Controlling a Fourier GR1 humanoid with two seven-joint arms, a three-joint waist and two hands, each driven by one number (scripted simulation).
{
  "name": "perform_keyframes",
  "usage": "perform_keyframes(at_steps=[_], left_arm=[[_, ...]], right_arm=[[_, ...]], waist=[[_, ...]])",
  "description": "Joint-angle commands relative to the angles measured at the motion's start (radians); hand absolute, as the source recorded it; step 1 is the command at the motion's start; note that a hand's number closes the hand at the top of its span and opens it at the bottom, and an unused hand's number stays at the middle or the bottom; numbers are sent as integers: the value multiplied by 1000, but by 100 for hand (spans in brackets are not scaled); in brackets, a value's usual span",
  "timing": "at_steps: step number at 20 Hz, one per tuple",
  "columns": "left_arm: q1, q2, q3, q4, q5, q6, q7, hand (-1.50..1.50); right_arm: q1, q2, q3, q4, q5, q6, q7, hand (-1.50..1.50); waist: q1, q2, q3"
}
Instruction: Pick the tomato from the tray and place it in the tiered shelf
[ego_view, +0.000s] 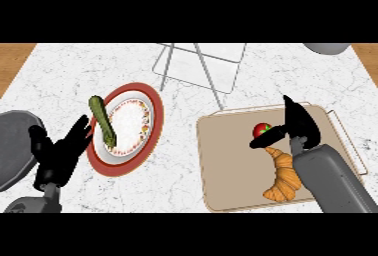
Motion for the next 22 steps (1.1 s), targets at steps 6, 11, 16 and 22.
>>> perform_keyframes(at_steps=[6, 11, 16, 22], left_arm=[[6, -42, 26, -14, -18, -6, 66, 0], [16, -12, 68, 54, -19, -74, 24, 0], [10, -88, 4, 48, -76, -4, 1, 0], [13, -83, 27, 7, -74, -6, 40, 0]], right_arm=[[-1, 64, -71, 45, 83, -5, -22, -150], [34, 96, -77, 65, 112, -30, -83, -150], [6, 85, 12, 159, 57, 157, -238, 150], [4, 184, -29, 183, 97, 11, -283, 150]], waist=[[-3, 5, -8], [-5, 5, -9], [-3, 8, -9], [0, 6, -8]])
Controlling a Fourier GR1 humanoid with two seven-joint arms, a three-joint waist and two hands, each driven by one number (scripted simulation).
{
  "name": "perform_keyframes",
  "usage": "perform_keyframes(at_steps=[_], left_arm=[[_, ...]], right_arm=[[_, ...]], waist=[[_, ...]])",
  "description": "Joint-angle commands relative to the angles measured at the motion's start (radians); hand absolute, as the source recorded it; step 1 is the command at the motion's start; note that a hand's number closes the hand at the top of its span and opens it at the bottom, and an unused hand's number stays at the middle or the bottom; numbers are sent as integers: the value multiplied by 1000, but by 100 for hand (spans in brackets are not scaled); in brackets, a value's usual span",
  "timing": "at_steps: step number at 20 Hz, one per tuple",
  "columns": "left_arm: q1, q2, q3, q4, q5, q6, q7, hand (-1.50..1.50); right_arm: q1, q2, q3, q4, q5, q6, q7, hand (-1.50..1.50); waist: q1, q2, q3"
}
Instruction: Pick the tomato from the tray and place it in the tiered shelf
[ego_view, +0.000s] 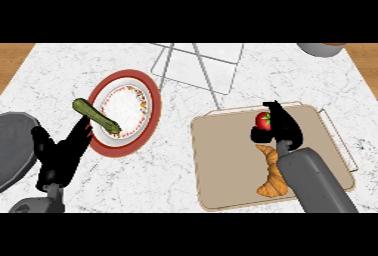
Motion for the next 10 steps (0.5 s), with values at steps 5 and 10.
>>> perform_keyframes(at_steps=[5, 10], left_arm=[[-43, -47, -6, 77, -33, 22, 27, 0], [-47, -37, -49, 13, -25, -23, 60, 0]], right_arm=[[11, 79, 63, -118, 76, -54, -41, 150], [-265, 210, 337, -1, 94, -176, 187, 150]], waist=[[-1, 21, 6], [95, 32, 6]])
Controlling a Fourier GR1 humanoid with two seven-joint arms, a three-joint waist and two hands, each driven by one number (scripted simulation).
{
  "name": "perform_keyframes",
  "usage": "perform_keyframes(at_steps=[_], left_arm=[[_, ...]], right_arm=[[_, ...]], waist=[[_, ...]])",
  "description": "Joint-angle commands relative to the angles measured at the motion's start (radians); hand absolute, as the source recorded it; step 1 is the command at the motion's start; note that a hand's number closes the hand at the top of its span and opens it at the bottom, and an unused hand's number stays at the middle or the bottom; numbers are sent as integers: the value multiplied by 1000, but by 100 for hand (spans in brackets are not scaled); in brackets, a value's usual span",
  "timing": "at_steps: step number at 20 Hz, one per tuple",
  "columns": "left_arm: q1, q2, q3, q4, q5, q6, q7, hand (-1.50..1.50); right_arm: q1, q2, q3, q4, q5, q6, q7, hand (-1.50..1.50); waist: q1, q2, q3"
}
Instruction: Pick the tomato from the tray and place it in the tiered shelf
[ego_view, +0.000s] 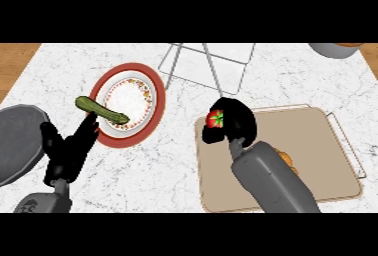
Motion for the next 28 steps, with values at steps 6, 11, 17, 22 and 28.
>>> perform_keyframes(at_steps=[6, 11, 17, 22, 28], left_arm=[[-56, -27, -48, 41, -17, -16, 45, 0], [-20, -31, -34, 65, -15, -12, 29, 0], [-9, 10, 2, 41, 14, -39, 57, 0], [-2, -33, -14, 43, -16, 7, 29, 0], [18, -27, -8, -2, -13, 9, 49, 0]], right_arm=[[-409, 55, 285, 14, 8, -229, 309, 150], [-654, 55, 233, 30, 86, -188, 461, 150], [-840, 55, 156, 88, 116, -96, 565, 150], [-976, 55, 76, 188, 129, -77, 568, 150], [-1130, 43, -102, 326, 153, -52, 513, 150]], waist=[[68, 9, -6], [42, -3, -9], [7, -6, -7], [-5, -4, -7], [-14, 0, -5]])
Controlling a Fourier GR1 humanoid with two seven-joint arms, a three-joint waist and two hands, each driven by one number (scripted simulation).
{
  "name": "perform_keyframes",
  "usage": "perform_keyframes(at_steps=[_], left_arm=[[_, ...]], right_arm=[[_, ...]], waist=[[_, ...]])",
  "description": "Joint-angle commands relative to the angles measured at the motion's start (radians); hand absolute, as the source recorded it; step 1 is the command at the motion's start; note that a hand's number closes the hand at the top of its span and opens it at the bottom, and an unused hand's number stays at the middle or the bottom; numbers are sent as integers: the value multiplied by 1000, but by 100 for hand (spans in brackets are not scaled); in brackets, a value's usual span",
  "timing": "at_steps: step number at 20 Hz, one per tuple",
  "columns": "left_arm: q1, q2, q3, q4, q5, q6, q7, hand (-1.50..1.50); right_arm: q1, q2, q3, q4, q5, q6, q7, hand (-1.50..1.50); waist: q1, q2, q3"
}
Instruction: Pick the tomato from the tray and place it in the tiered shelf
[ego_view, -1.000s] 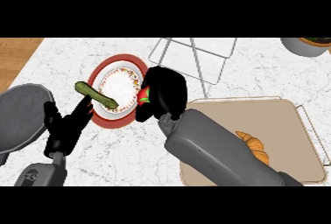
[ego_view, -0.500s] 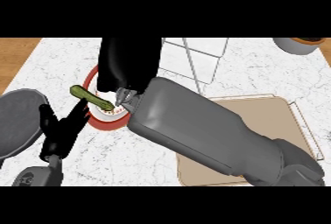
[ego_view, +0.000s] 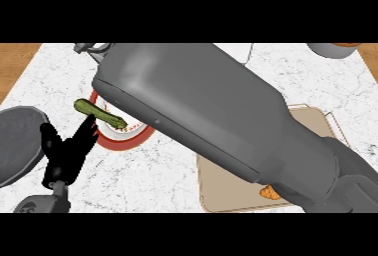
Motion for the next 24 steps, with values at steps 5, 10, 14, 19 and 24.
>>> perform_keyframes(at_steps=[5, 10, 14, 19, 24], left_arm=[[-14, -10, 19, 56, 6, -2, -2, 0], [-8, 20, 35, 1, 31, -34, 45, 0], [6, -2, 23, 1, 0, -2, 31, 0], [4, -11, 18, 17, -12, -13, 16, 0], [11, -6, 40, 42, -2, -41, -15, 0]], right_arm=[[-166, -38, -178, 169, 34, 34, 126, 150], [-177, -54, -229, 249, 43, 37, 48, 150], [-149, -112, -292, 348, -7, 69, -113, 150], [-143, -99, -299, 423, 12, 46, -180, 150], [-129, -118, -316, 476, 28, 29, -249, 150]], waist=[[-24, 13, -7], [-19, 11, -5], [-14, 16, -5], [-13, 16, -6], [-12, 17, -6]])
